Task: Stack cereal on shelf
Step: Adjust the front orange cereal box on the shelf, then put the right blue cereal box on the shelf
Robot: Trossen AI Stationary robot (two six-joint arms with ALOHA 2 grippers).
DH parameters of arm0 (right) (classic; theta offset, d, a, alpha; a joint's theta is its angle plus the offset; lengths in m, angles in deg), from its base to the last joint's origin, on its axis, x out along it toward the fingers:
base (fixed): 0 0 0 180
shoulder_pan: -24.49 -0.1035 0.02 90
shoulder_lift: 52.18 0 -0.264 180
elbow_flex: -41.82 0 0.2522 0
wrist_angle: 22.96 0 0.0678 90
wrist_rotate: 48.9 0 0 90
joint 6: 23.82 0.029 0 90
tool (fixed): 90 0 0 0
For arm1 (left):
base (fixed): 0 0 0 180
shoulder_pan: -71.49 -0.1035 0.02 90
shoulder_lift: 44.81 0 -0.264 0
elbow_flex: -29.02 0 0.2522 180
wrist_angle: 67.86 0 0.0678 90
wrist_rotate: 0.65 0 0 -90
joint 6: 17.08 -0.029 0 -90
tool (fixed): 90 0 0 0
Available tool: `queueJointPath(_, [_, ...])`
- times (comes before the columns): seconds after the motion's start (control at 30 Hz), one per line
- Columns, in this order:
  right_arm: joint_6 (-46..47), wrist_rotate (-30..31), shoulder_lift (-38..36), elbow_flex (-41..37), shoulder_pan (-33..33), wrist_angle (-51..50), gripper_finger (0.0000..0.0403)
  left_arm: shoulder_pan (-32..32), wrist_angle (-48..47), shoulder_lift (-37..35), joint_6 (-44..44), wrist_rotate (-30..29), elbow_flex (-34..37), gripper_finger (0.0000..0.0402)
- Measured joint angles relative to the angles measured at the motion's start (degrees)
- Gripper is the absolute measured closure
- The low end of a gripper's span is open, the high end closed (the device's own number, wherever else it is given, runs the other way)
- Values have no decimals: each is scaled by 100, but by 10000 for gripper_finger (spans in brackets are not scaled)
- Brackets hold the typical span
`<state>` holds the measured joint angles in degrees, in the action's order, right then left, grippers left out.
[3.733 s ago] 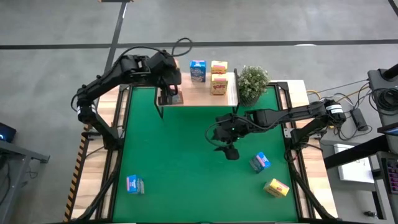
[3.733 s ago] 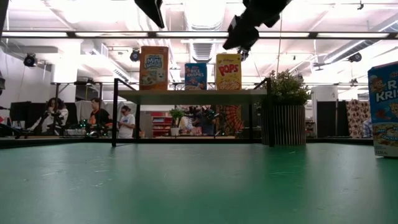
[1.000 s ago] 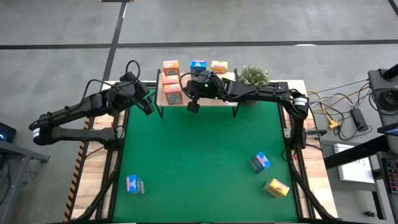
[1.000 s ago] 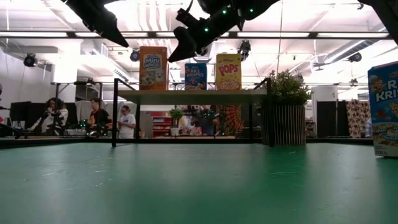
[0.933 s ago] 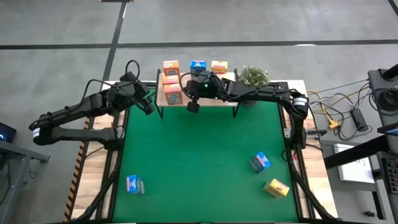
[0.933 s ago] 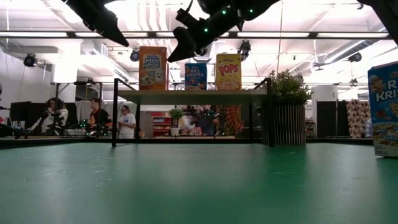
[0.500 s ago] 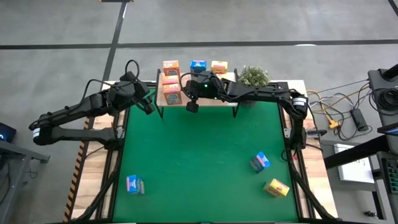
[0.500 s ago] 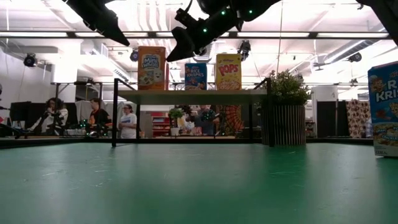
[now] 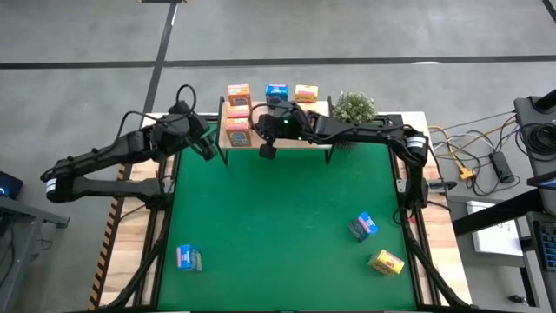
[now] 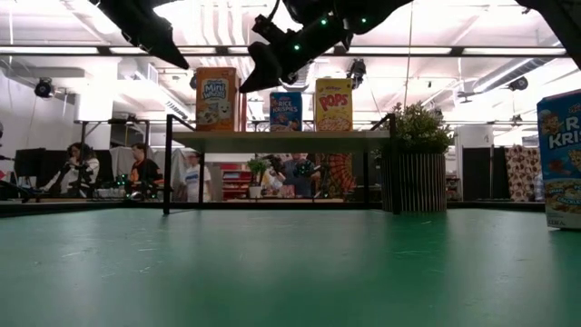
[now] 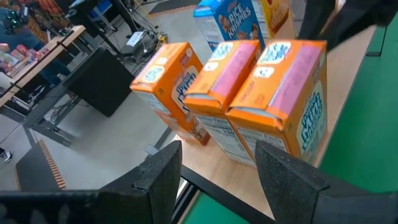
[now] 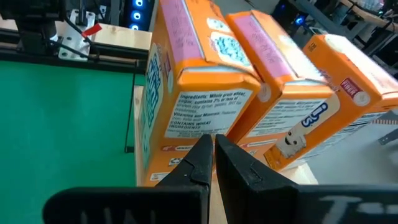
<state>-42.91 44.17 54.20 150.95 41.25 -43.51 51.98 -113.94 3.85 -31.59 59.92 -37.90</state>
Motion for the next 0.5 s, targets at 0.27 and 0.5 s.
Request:
queueJointPath(0.27, [-236, 497, -201, -1, 11, -42, 394, -7, -4, 0, -118, 7, 160, 219])
queueJointPath(0.5, [-389, 511, -226, 168, 117, -146, 394, -29, 167, 0, -353, 9, 161, 245])
